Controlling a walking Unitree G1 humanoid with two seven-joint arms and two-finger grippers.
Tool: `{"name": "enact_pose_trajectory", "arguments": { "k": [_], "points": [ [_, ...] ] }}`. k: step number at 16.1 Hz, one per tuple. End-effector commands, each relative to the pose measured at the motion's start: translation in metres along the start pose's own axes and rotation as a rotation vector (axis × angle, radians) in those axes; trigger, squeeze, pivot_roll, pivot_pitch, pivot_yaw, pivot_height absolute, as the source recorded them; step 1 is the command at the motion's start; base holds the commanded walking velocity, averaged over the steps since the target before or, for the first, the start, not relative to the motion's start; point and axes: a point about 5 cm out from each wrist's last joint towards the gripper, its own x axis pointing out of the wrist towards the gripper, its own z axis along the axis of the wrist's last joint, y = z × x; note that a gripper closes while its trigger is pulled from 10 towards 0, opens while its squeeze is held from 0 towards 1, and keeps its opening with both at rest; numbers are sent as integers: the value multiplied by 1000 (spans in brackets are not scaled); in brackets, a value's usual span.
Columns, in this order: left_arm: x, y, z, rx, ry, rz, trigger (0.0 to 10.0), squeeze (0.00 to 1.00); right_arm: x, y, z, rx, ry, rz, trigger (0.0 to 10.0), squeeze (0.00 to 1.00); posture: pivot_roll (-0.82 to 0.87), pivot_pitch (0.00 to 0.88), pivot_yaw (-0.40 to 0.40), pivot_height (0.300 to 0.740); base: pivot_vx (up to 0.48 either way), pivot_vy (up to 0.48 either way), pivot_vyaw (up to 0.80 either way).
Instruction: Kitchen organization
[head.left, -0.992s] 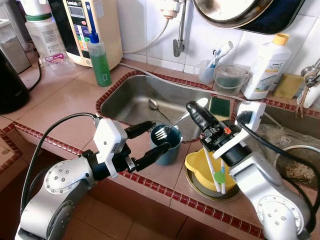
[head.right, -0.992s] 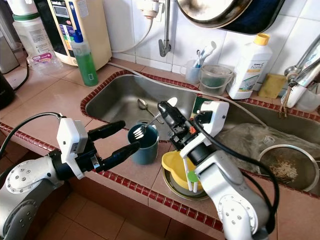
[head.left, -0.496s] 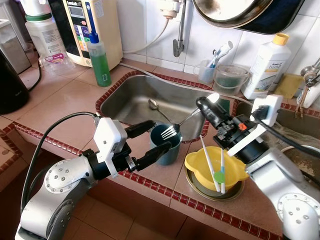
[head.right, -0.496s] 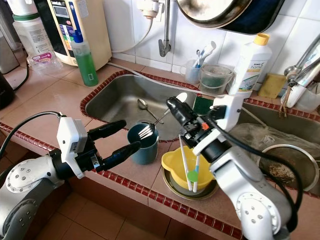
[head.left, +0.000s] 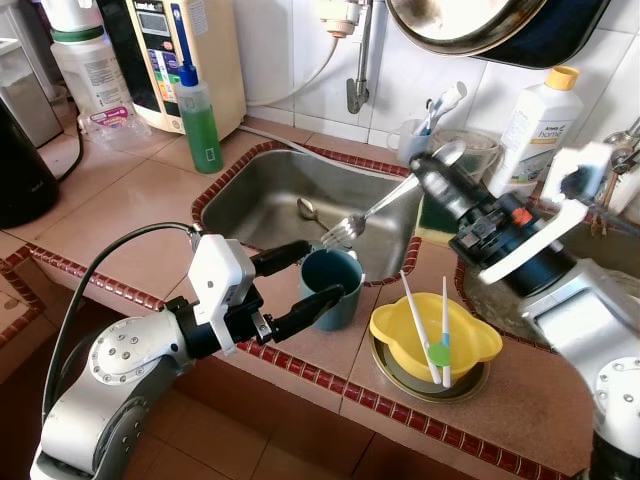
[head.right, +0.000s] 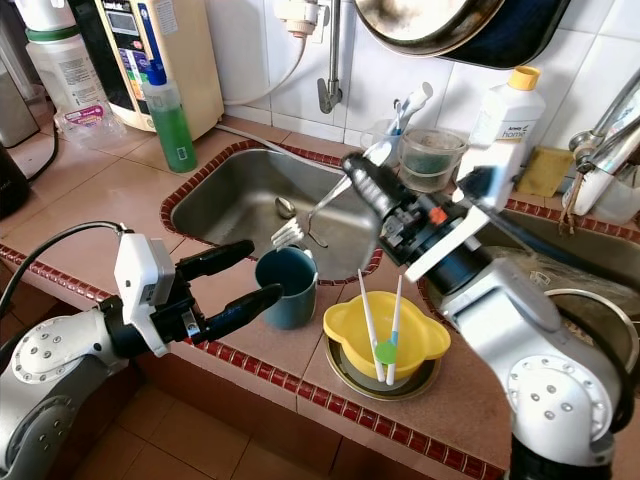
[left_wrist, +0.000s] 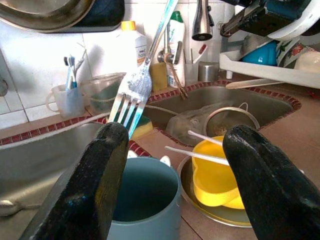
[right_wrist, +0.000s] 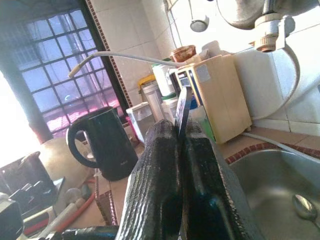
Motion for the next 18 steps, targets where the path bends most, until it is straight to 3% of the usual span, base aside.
{"name": "enact_pose_trajectory", "arguments": {
  "k": [1,5,10,18],
  "points": [
    [2,1,1,12,2,-10,10000,0,1,3,11,-26,-11,27,10000,0,-161,44,9,740,0,0,0],
    [1,2,1,14,-6,4,10000,0,2,-5,26,-79,-17,20,10000,0,-161,43,6,740,0,0,0],
    [3,8,7,4,-51,51,10000,0,7,-43,36,-146,-76,-113,10000,0,-145,34,-3,740,0,0,0],
    [13,19,16,-23,-62,207,10000,0,30,-76,36,-202,-110,-163,10000,0,-119,72,-18,740,0,0,0]
  ]
}}
